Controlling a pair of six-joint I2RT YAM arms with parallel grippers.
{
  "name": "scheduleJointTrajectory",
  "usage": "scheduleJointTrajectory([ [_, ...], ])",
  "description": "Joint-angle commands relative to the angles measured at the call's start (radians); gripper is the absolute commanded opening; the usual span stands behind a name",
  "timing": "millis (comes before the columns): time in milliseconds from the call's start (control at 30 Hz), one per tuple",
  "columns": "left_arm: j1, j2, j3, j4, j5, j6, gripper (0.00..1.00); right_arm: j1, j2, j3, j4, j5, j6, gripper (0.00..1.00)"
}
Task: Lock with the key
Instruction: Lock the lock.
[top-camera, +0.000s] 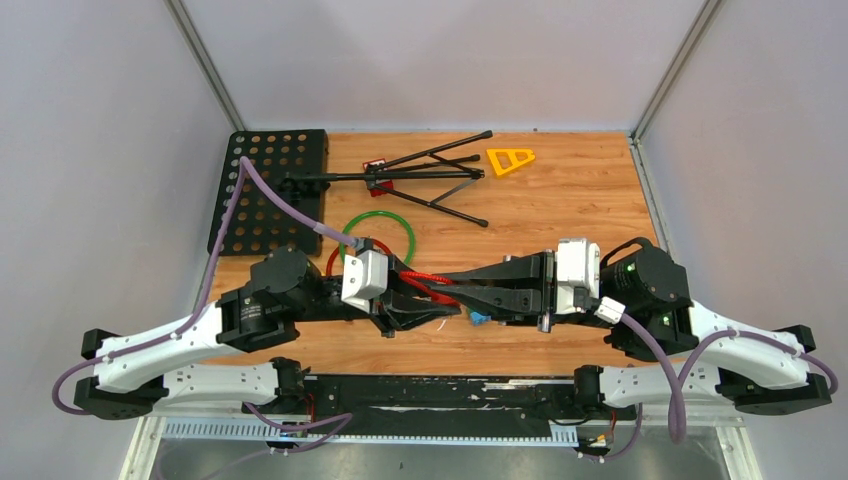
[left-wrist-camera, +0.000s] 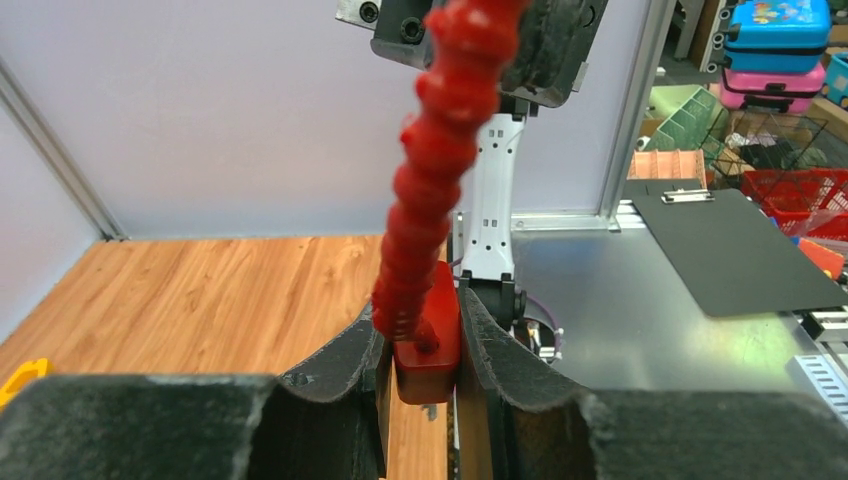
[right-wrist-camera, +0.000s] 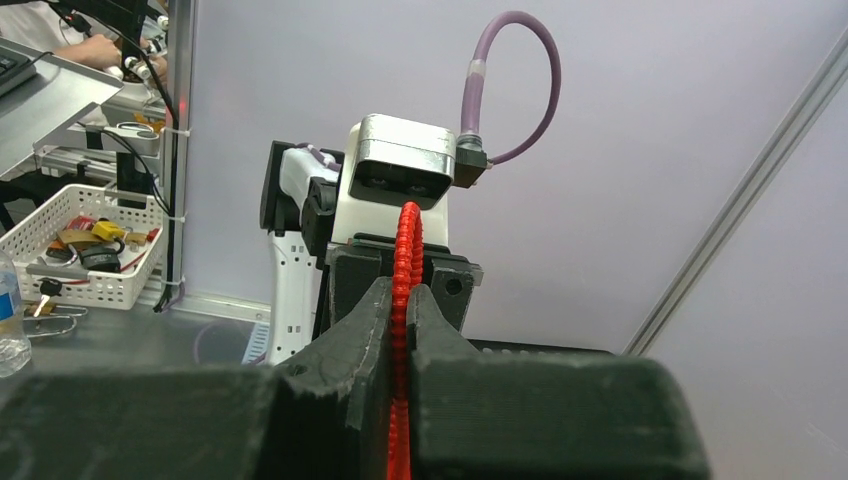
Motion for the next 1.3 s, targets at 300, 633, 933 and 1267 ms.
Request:
scheduleJointTrajectory([
  [300, -0.002, -0.041, -0.009, 0.145, -0.033, -0.004, 0.23, 0.001, -0.015, -0.021, -0.031, 0.022, 0.016, 0.00],
  [633, -0.002, -0.008, -0.010, 0.144, 0.031, -0.016, 0.44, 0.001, -0.050, -0.074, 0.081, 0.039, 0.026, 0.00],
  [933, -0.002, -0.007, -0.015, 0.142, 0.055, -0.026, 0.53, 0.001, -0.060, -0.080, 0.104, 0.065, 0.020, 0.00],
  [1267, -0.002, -0.007, -0.011, 0.112, 0.040, -0.026, 0.59, 0.000, -0.095, -0.089, 0.143, 0.065, 0.003, 0.00],
])
